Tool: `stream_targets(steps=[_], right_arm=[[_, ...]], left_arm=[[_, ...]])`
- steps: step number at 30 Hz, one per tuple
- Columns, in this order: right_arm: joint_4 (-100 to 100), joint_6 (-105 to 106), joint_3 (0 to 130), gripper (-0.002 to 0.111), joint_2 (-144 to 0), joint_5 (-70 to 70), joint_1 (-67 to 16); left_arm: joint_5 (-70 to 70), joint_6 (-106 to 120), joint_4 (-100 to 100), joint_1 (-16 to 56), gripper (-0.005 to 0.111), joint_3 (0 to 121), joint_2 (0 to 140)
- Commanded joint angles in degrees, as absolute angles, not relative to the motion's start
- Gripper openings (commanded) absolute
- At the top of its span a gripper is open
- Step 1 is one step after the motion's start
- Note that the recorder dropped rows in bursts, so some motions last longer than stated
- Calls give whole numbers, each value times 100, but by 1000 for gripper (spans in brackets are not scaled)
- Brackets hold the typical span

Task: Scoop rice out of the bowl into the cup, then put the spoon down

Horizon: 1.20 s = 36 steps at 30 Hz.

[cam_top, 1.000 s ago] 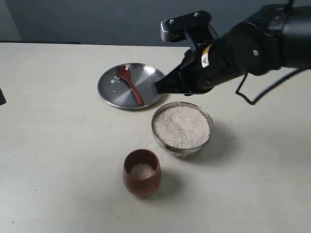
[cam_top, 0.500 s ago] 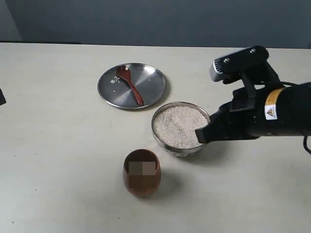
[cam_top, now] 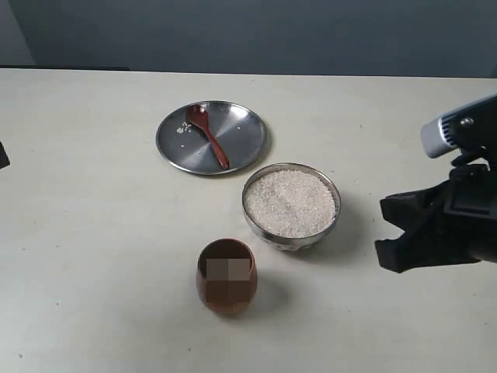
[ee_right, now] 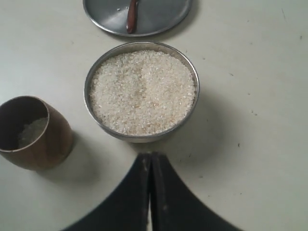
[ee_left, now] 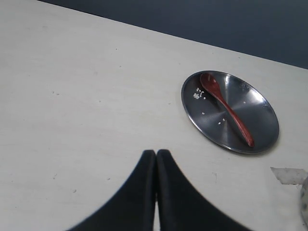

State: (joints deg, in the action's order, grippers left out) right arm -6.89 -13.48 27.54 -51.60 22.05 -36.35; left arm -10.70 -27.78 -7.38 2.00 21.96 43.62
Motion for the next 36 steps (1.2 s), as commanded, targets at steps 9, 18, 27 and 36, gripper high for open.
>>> stream_targets(steps=[9,18,27,36], right_arm=[[-217,-1359,2715,0,-4834,2610,-3603],[-217,-1359,2715,0,-4834,2610,-3603],[-217,-1373,2715,0,-4834,2627,-3603],[-217,-1373,2715,0,-4834,2616,-3603]], left_arm=[[-1029,-2782,-750,183,0,2232,4376],[-1029,-2782,-750,183,0,2232,4376],[-1058,-2782,-904,183,0,2232,4333],[-1908,-2673,-1009,183,0,2232,2569]])
